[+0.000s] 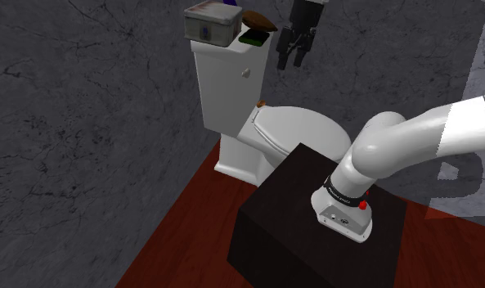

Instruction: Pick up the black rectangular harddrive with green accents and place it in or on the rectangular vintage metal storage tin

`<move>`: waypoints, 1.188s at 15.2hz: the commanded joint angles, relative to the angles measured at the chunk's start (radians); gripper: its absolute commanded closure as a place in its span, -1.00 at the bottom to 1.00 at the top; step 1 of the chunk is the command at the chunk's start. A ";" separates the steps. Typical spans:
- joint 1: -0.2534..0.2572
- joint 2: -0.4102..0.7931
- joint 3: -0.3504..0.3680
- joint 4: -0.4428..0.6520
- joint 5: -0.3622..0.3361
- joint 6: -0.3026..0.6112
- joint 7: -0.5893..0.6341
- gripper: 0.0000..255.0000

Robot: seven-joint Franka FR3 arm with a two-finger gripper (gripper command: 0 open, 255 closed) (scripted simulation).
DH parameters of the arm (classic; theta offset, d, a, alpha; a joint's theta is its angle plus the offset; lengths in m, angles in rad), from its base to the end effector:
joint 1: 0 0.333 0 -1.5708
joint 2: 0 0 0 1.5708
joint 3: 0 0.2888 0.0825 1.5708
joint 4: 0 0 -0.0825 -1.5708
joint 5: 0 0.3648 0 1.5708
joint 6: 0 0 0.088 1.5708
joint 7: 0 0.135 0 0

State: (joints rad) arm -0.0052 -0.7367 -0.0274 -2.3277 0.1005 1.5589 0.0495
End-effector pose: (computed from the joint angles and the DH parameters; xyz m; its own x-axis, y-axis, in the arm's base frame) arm 0.3173 0.0017 0.5405 0.9966 -0.0728 -0.0380 -0.0768 -0.9902 -0.1169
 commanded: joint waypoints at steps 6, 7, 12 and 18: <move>-0.040 0.023 -0.143 -0.052 0.157 0.240 -0.010 -1.00; -0.044 0.029 -0.172 -0.064 0.193 0.288 -0.018 -1.00; -0.036 0.067 -0.326 -0.124 0.411 0.520 -0.093 -1.00; 0.071 0.123 -0.556 -0.173 0.779 0.757 -0.293 -1.00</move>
State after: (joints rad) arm 0.0399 -0.6306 -0.5300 -2.4978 0.7999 2.2778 -0.1902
